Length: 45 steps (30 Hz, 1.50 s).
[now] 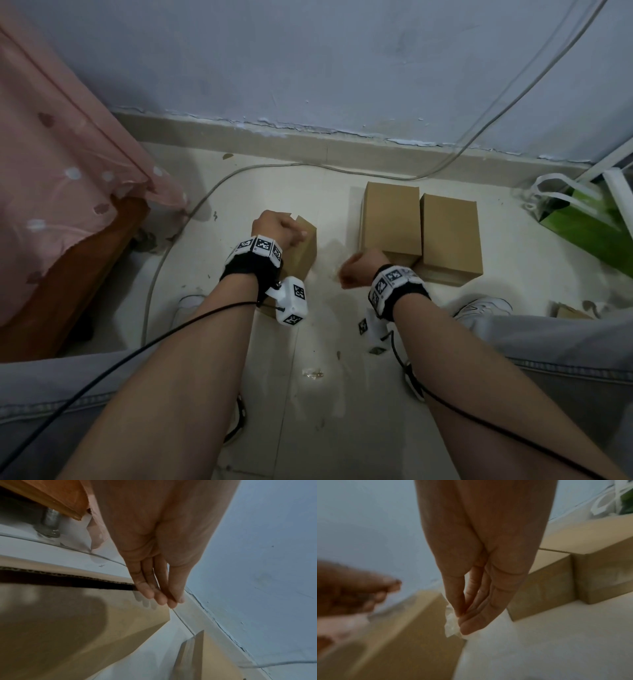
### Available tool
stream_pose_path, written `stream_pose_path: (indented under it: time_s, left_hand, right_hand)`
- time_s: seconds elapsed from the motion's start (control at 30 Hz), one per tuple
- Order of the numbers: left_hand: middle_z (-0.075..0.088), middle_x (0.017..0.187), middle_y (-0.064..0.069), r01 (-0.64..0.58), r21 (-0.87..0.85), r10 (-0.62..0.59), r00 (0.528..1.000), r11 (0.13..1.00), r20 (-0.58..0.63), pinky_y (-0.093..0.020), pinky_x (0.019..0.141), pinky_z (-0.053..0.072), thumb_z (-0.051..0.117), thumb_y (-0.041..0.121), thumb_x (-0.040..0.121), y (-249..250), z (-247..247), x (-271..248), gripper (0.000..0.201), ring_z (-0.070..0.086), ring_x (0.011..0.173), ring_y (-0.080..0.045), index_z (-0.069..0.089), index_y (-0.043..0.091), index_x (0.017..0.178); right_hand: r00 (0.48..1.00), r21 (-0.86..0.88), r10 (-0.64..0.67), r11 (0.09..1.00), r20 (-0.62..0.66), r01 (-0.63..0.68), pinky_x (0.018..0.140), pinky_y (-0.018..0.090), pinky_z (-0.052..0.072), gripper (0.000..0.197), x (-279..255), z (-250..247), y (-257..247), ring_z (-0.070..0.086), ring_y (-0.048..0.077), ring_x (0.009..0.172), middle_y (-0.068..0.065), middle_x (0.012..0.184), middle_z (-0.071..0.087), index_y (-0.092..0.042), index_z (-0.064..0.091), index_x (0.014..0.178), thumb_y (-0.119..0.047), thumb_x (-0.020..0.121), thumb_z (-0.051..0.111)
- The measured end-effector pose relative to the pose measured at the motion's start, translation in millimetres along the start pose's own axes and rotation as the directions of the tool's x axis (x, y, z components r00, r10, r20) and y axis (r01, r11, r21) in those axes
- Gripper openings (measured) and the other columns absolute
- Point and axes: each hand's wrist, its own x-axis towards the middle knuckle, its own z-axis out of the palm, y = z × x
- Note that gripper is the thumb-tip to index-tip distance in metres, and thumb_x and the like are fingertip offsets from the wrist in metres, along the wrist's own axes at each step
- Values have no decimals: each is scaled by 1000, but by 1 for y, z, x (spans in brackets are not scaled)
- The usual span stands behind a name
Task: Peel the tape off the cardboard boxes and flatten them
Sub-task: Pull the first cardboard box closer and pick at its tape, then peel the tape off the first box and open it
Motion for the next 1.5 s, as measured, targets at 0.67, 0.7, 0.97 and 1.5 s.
stream_pose_path:
  time_s: [0.67, 0.7, 0.97, 1.5]
  left_hand:
    - [69, 91, -3, -50, 259, 94, 982, 965, -161, -23, 75, 45, 62, 20, 86, -12, -4, 1, 15, 61, 89, -18, 74, 19, 95]
    - [69, 99, -5, -33, 268, 85, 979, 963, -185, -25, 75, 42, 59, 28, 89, -13, -5, 3, 20, 60, 97, -22, 72, 21, 103]
    - [48, 143, -16, 172, 368, -212, 975, 914, 73, -36, 97, 41, 60, 47, 88, -34, -18, -4, 78, 51, 125, -33, 31, 10, 150]
    - [71, 109, -8, 125, 179, -193, 877, 976, 441, -43, 80, 60, 83, 29, 75, -31, -20, -15, 63, 72, 90, -27, 56, 18, 130]
  right_hand:
    - [995, 266, 92, 961, -45, -77, 77, 55, 59, 34, 11, 19, -19, 70, 39, 82, 19, 93, 65, 10, 49, 126, -8, 97, 48]
    - [995, 330, 90, 941, -30, -75, 77, 55, 59, 36, 7, 18, -29, 69, 40, 81, 20, 100, 63, 7, 46, 130, -8, 97, 46]
    - [986, 153, 15, 987, 164, -41, 84, 54, 58, 45, -24, 39, -59, 68, 44, 94, 16, 87, 56, -1, 43, 136, -22, 98, 56]
    - [997, -189, -75, 980, -28, 68, 89, 46, 56, 31, -8, 30, -55, 66, 32, 98, 12, 105, 64, -7, 56, 102, -31, 88, 69]
